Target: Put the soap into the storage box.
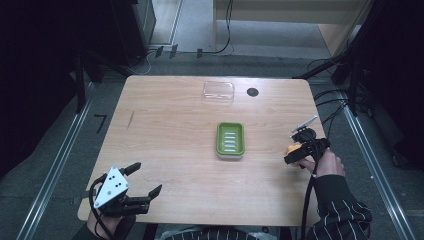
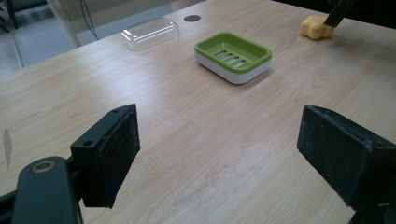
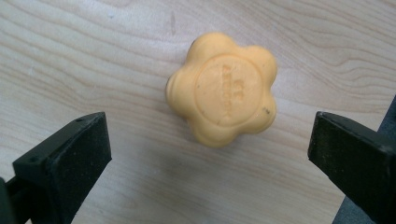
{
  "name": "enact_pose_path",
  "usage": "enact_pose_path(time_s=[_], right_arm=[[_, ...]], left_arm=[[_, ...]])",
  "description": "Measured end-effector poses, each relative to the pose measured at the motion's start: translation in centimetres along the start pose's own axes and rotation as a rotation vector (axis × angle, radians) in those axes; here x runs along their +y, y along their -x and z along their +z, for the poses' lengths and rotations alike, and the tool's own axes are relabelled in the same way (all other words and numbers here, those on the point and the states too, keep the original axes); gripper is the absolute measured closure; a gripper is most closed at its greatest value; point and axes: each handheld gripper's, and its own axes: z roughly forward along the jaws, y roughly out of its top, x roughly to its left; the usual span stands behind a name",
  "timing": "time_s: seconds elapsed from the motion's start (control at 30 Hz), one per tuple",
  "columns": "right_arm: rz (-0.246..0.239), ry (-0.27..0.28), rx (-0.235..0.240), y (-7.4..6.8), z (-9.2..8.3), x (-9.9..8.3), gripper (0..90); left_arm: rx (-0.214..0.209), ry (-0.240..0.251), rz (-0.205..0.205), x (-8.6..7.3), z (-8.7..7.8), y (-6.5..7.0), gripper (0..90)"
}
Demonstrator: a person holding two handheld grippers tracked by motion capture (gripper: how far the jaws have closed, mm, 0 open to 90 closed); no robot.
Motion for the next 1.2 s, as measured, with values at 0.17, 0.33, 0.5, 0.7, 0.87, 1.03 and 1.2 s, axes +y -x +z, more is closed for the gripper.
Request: enact_pose_path(time_s=[0.17, 0.33, 0.5, 0.7, 0.87, 1.03, 1.2], right_arm=[[0.01, -0.006, 0.016, 0.5, 0.4, 0.9, 0.0], [0.006, -0.033, 0.027, 1.0, 0.9, 1.4, 0.0], [0.002, -0.04, 0.034, 1.2, 1.3, 1.9, 0.0], [0.008, -0.07, 0.059, 1.7, 2.0, 2.7, 0.0], [-0.006, -0.127, 0.084, 1.7, 3.3, 3.3, 0.0], [-0.017, -0.149, 0.089, 1.8, 3.9, 3.5, 0.5], [-0.022, -0.149, 0.095, 1.8, 4.0, 3.5, 4.5]], left_arm=[[0.003, -0.001, 0.004, 0.0, -0.1, 0.1, 13.6], [0.004, -0.002, 0.003, 0.0, 0.0, 0.1, 13.6], [0.0, -0.002, 0.002, 0.0, 0.0, 0.2, 13.6], [0.005, 0.007, -0.001, 0.0, -0.2, 0.1, 13.5], [0.001, -0.004, 0.003, 0.0, 0.1, 0.1, 13.6], [0.0, -0.003, 0.003, 0.0, 0.0, 0.2, 13.6], [-0.002, -0.005, 0.002, 0.0, 0.1, 0.1, 13.6]])
